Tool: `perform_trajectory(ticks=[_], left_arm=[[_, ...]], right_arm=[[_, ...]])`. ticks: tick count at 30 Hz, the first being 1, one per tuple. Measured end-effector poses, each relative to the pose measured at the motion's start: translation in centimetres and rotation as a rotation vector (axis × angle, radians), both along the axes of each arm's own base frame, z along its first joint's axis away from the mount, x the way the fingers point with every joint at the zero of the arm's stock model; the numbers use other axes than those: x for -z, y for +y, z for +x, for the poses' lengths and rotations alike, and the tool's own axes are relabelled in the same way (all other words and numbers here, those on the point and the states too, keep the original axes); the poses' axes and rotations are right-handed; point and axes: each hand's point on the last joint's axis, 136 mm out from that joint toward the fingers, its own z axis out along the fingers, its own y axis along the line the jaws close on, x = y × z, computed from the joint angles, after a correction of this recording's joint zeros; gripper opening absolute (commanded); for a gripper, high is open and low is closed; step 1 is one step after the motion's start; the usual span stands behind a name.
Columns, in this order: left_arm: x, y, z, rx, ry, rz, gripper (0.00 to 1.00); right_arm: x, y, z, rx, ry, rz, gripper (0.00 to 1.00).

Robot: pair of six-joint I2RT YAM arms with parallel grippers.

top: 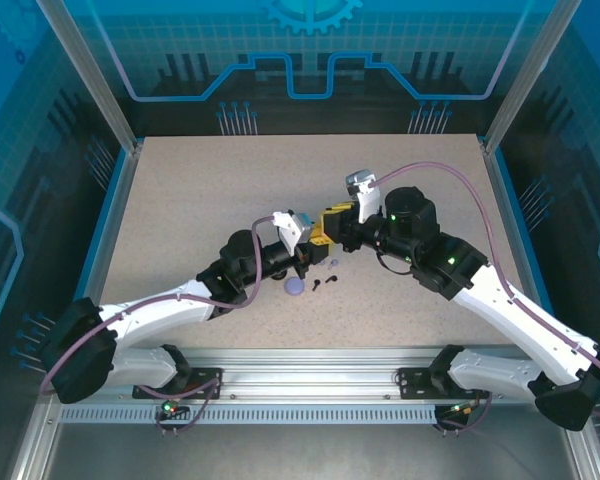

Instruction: Insert the wireless bluetooth earbuds into the charging case

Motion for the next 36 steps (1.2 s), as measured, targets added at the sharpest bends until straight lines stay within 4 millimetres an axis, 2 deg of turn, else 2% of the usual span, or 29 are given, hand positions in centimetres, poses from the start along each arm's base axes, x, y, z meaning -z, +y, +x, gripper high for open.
perform_trajectory(ticks=[9, 20, 36], left_arm=[[0.0, 0.0, 0.0, 0.0, 0.0, 0.0, 0.17], [-0.2, 0.0, 0.0, 0.0, -0.002, -0.002, 0.17], [-0.1, 0.0, 0.0, 0.0, 0.002, 0.001, 0.17]], right_arm=[[0.5, -0.2, 0.1, 0.01, 0.003, -0.013, 0.22], [2.1, -0.3, 0.1, 0.015, 0.029, -0.042, 0.22], [2.3, -0.3, 0.1, 0.015, 0.029, -0.046, 0.24]])
